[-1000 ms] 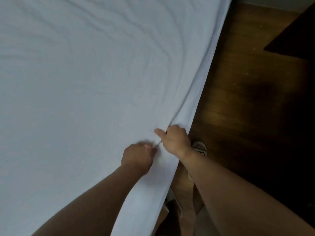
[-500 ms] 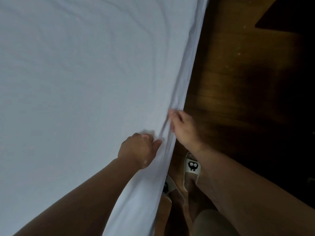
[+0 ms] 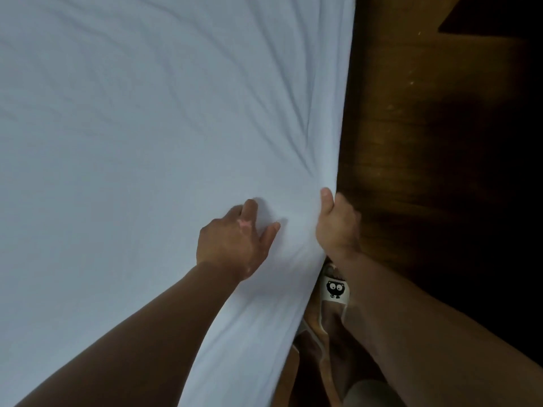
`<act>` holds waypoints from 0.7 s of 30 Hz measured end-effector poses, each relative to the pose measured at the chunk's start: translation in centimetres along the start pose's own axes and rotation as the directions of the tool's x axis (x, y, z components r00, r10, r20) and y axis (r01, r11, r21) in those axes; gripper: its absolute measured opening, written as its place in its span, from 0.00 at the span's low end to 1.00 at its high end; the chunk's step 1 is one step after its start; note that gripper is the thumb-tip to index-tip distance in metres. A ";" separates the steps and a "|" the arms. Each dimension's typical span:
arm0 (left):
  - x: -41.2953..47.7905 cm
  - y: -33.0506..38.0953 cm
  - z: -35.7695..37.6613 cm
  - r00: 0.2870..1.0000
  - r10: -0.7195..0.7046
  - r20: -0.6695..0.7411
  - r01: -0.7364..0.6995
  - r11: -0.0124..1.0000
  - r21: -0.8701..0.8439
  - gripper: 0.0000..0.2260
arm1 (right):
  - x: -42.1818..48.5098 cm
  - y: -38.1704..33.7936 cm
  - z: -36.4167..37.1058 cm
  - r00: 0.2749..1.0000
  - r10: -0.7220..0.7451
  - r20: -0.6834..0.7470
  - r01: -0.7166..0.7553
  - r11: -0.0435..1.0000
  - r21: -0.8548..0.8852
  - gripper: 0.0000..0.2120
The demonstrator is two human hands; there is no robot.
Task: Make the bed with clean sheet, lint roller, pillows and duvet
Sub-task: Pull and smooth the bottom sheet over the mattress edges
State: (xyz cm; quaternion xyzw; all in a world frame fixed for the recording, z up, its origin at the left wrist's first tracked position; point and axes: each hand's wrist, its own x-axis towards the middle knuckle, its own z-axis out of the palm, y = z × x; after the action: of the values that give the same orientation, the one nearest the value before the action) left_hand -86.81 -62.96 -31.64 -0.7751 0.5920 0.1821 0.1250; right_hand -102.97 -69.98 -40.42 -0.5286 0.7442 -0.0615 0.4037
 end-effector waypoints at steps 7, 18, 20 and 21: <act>-1.5 -1.5 0.1 0.991 -0.128 0.032 0.129 0.991 -0.044 0.27 | 1.4 -0.6 3.1 0.932 0.221 0.288 -0.264 0.957 0.122 0.24; -7.6 -2.4 2.5 0.991 -0.117 0.071 0.126 0.983 -0.136 0.30 | -13.8 2.4 3.6 0.977 -0.054 0.207 0.014 0.982 0.190 0.15; -11.8 -3.6 3.6 0.982 -0.159 0.104 0.172 0.977 -0.127 0.32 | -17.6 2.7 3.3 0.963 -0.197 0.186 0.161 0.968 0.192 0.08; -13.8 -4.2 4.1 0.974 -0.190 0.120 0.204 0.972 -0.113 0.32 | -19.0 2.8 3.4 0.941 -0.238 0.241 0.207 0.967 0.150 0.09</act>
State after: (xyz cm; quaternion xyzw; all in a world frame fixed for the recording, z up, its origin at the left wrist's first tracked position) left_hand -86.50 -48.08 -29.51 -0.8254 0.4918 0.2470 0.1259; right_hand -100.60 -51.70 -33.91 -0.5872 0.6159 -0.0832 0.5187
